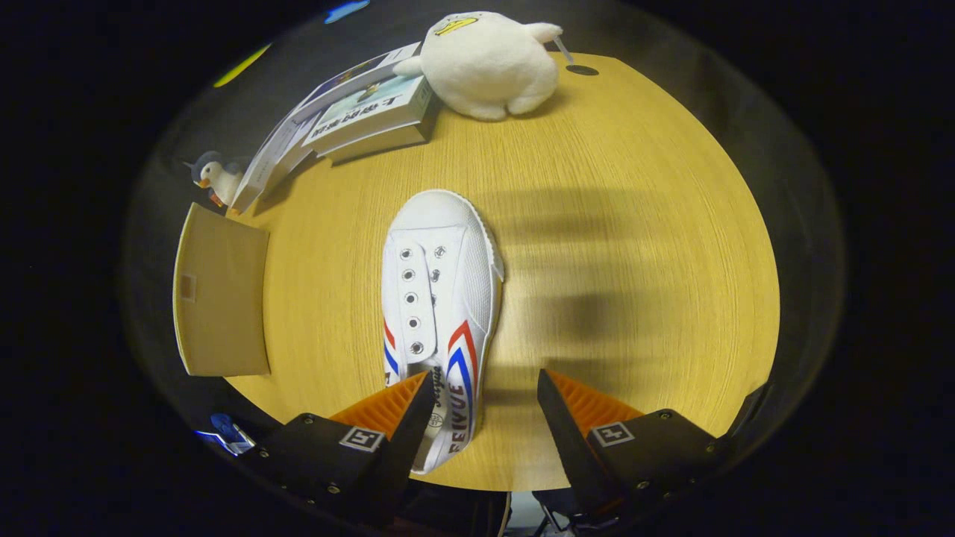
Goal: Open the storage box then place both shoes into the box .Put the left shoe in first, then the right shoe, with the right side of both shoes facing outward in a uniform manner.
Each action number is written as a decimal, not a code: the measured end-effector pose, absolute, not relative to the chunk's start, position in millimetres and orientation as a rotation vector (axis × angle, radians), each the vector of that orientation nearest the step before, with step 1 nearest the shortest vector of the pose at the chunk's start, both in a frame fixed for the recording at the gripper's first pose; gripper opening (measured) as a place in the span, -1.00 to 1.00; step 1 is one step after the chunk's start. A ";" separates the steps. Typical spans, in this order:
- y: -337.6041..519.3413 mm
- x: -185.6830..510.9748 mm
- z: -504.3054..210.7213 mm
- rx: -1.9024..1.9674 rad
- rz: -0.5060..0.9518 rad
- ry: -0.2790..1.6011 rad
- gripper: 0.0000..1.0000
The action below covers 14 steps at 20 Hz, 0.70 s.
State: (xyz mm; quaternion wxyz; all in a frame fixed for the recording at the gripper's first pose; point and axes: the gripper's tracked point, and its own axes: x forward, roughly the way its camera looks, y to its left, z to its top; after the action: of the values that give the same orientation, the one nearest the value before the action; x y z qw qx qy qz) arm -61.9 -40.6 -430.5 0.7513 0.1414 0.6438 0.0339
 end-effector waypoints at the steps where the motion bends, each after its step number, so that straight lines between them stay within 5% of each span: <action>1: -39.6 -62.0 -435.5 0.305 0.075 1.418 0.64; 4: -27.2 -59.1 -438.8 0.343 0.104 1.426 0.41; 9: -30.1 -57.0 -438.6 0.297 0.144 1.420 -0.87; 14: -30.1 -56.4 -430.6 0.428 0.151 1.452 -1.00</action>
State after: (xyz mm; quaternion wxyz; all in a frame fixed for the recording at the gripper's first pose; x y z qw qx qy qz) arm -56.4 -30.1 -430.6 0.7244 0.1938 0.6580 0.0686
